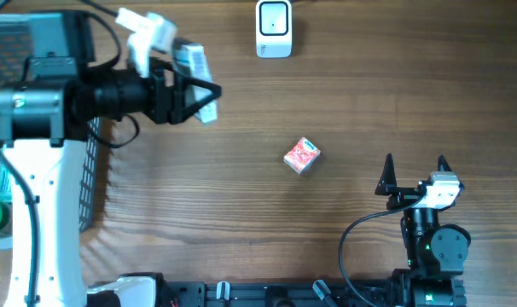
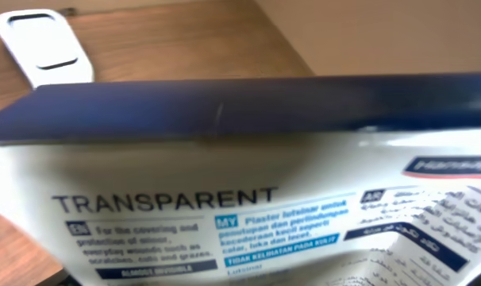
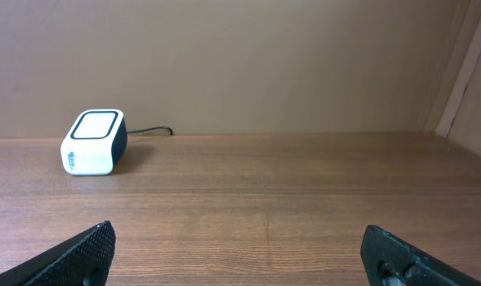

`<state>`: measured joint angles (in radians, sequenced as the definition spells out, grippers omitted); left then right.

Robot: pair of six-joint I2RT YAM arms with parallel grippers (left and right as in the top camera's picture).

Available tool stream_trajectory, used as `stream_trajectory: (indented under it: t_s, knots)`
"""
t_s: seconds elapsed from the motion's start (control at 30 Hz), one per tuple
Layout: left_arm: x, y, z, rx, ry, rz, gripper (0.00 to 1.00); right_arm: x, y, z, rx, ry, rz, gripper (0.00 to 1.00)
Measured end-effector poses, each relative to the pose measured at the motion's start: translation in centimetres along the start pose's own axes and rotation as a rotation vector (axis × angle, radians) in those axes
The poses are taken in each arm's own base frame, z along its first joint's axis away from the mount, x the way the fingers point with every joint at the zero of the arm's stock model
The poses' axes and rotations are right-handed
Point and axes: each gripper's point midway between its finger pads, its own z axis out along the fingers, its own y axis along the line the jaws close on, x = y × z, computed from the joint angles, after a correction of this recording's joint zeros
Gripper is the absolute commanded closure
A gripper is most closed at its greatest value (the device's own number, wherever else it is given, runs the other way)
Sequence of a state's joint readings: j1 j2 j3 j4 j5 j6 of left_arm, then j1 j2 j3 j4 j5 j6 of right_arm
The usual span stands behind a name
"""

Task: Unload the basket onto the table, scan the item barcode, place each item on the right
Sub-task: 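Place the white box on the table beside the pink pack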

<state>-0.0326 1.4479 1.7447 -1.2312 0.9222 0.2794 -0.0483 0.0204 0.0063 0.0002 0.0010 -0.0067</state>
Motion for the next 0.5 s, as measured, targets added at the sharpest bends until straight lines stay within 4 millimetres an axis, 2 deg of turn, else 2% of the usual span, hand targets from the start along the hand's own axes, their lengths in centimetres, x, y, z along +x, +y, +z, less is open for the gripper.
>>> stream_trajectory:
  t_s: [0.1,0.17,0.33,0.4,0.5]
  knots:
    - [0.5,-0.4,1.2,0.034,0.031,0.045,0.34,0.0,0.0,0.0,0.0,0.0,0.0,0.0]
    - [1.0,0.0,2.3,0.054,0.061,0.042,0.34,0.0,0.0,0.0,0.0,0.0,0.0,0.0]
    - [3.6,3.6,5.7,0.085,0.172,-0.081,0.28,0.0,0.0,0.0,0.0,0.0,0.0,0.0]
    - [5.7,4.6,7.7,0.119,0.257,-0.132,0.27,0.0,0.0,0.0,0.0,0.0,0.0,0.0]
    - [9.1,3.8,9.9,0.172,0.407,-0.122,0.27,0.0,0.0,0.0,0.0,0.0,0.0,0.0]
